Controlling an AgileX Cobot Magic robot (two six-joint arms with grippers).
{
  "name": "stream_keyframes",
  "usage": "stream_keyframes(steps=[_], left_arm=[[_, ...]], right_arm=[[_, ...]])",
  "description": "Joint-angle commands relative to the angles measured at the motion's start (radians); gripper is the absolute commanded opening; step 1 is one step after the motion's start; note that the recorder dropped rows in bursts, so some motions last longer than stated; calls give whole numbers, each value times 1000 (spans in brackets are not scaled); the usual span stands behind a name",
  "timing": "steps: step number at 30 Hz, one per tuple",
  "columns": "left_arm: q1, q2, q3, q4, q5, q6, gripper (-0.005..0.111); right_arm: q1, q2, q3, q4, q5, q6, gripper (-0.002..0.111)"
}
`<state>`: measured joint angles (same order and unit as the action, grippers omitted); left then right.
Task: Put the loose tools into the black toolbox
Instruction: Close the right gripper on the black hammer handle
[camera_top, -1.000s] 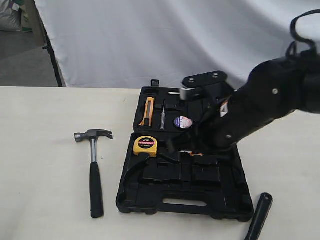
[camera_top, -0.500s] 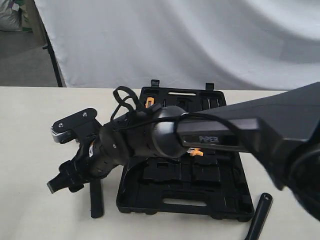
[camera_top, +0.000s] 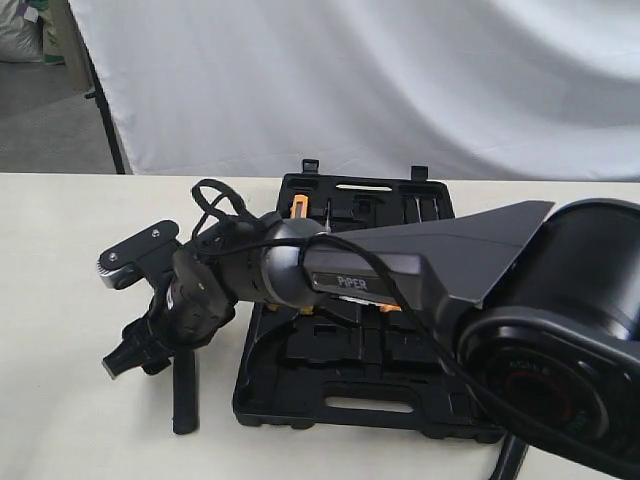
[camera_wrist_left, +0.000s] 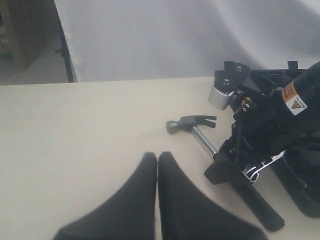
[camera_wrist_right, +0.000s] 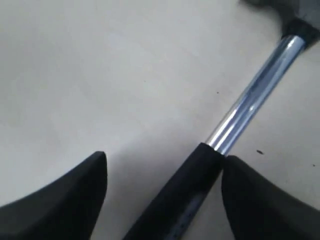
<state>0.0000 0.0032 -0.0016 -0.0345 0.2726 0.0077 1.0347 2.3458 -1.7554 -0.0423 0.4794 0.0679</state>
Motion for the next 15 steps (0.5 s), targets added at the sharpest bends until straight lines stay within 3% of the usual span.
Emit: stream_keyframes(steps=[1,4,6,12,15], left_arm=[[-1,-3,2,4,-2,-8,1],[-1,-3,2,4,-2,-8,1],[-1,-3,2,4,-2,-8,1],[-1,-3,2,4,-2,-8,1],[-1,-3,2,4,-2,-8,1]], right_arm=[[-28,15,-10,-2,11,25,63],[-34,25,-10,23,71,22,62],[-30,25,-10,23,109,5,55],[11,21,-11,23,216,-13,5],[38,10,-11,23,278,-13,0]])
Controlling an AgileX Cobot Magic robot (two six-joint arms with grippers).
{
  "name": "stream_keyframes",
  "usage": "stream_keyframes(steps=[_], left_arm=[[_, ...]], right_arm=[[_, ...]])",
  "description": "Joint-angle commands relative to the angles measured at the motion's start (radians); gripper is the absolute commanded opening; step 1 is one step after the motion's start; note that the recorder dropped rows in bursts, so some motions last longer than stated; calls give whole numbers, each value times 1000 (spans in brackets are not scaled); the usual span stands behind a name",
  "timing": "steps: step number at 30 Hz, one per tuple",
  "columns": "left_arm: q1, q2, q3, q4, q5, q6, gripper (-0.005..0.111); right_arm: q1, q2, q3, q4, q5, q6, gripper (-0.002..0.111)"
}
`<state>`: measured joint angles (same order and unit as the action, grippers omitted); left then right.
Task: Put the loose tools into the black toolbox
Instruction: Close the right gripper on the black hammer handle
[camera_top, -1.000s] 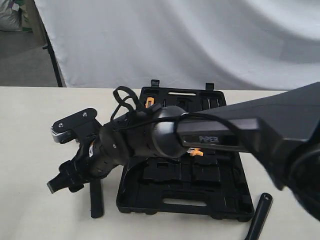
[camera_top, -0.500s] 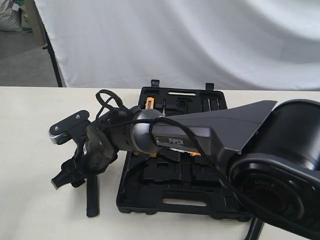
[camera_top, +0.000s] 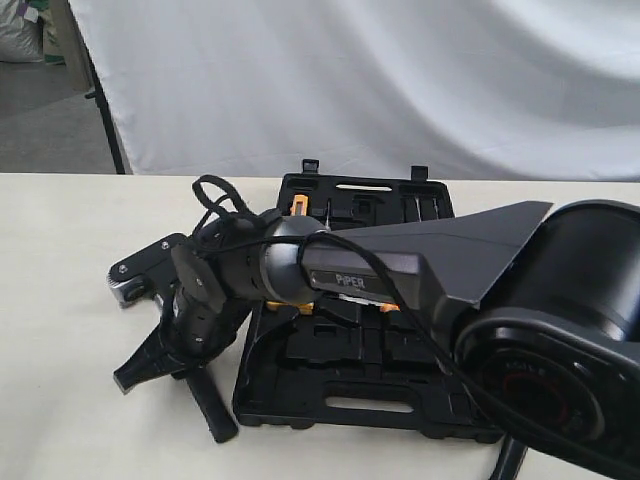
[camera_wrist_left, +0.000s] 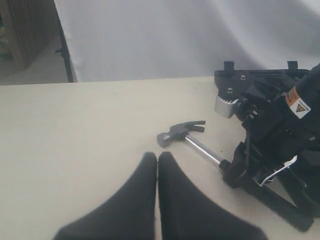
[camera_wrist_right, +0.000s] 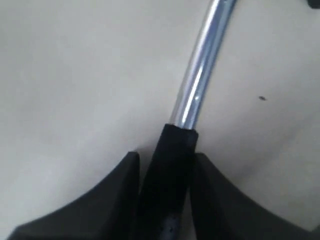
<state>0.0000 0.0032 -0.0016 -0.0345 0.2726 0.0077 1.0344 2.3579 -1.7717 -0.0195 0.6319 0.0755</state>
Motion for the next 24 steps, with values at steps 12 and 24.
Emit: stream_keyframes(steps=[12,24], left_arm=[[-1,-3,2,4,-2,-8,1],[-1,-3,2,4,-2,-8,1]], right_arm=[[148,-70,5,19,492,-48,0],[168,-70,5,19,589,-2,0]])
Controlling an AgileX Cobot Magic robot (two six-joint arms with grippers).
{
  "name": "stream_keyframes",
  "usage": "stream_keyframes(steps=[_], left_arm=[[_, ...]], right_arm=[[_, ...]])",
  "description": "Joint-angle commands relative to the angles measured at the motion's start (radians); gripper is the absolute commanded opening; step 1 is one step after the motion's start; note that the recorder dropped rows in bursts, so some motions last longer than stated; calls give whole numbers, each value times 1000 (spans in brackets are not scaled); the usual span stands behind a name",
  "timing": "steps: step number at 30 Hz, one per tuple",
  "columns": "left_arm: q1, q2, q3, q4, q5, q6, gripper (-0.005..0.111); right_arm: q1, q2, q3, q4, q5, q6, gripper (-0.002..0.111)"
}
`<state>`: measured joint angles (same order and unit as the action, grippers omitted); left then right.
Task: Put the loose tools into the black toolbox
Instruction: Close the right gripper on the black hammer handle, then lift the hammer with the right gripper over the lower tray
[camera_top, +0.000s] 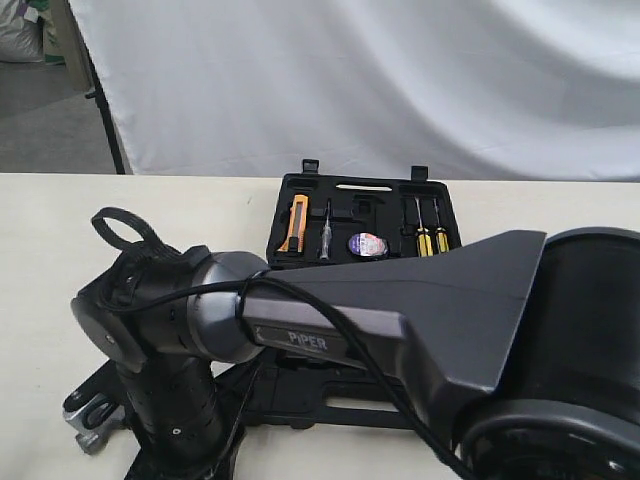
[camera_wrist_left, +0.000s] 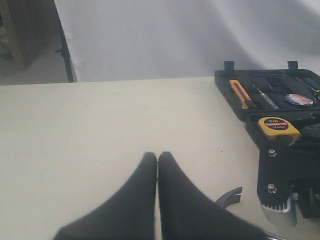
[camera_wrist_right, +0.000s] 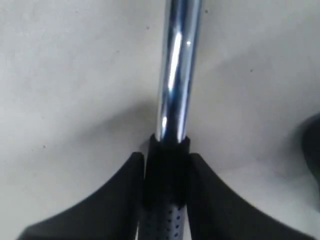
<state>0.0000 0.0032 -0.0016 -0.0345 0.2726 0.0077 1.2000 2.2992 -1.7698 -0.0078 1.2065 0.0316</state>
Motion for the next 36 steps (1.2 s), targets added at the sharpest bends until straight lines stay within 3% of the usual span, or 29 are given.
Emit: stream_keyframes(steps=[1,5,13,22,25,31,33,36], left_arm=[[-1,-3,2,4,-2,-8,1],[-1,-3,2,4,-2,-8,1],[-1,-3,2,4,-2,-8,1],[-1,-3,2,4,-2,-8,1],[-1,-3,2,4,-2,-8,1],[-1,-3,2,4,-2,-8,1],[-1,-3,2,4,-2,-8,1],[-1,-3,2,4,-2,-8,1]], right_arm=[[3,-11,3,8,15,56,0],[3,-11,3,8,15,89,2],[3,-18,3,8,15,51,49],[-23,-14,-56,-28,-309,51,49],[-77,22,-56,30,-314,61,49],[-70,66,-56,113,-323,-10,49],[-63,66,-56,115,-323,-19,44],[-61,66,-56,115,-320,-21,23]])
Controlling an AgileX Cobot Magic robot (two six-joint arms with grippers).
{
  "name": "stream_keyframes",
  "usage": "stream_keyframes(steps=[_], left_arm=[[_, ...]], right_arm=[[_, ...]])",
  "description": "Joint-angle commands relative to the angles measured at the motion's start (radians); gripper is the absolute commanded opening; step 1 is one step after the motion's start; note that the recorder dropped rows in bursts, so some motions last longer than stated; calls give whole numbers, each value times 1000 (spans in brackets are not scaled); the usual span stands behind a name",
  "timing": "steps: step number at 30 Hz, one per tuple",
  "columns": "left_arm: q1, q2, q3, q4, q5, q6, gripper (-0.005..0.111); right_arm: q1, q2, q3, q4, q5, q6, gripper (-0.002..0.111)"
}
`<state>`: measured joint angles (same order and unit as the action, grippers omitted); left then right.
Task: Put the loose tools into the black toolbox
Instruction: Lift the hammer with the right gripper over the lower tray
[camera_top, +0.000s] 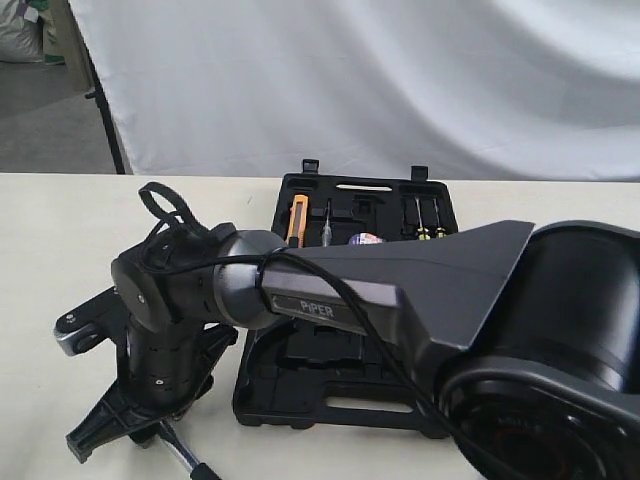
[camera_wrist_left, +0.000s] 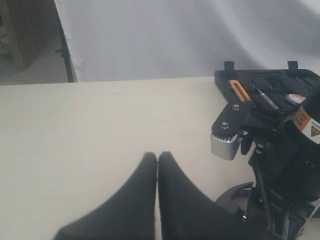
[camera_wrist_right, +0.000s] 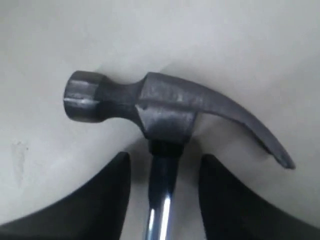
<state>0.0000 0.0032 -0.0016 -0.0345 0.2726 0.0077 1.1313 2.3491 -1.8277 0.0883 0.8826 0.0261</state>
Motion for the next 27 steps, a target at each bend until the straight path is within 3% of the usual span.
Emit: stream_keyframes(steps=[1,3,15,27], left_arm=[[-1,-3,2,4,-2,-8,1],[-1,-3,2,4,-2,-8,1],[-1,-3,2,4,-2,-8,1],[-1,-3,2,4,-2,-8,1]], right_arm=[[8,16,2,19,6,-16,14],[8,13,2,22,19,-13,0],[-3,-188,2,13,137,-87,0],[-193,-343,4,5,339,-380,0]])
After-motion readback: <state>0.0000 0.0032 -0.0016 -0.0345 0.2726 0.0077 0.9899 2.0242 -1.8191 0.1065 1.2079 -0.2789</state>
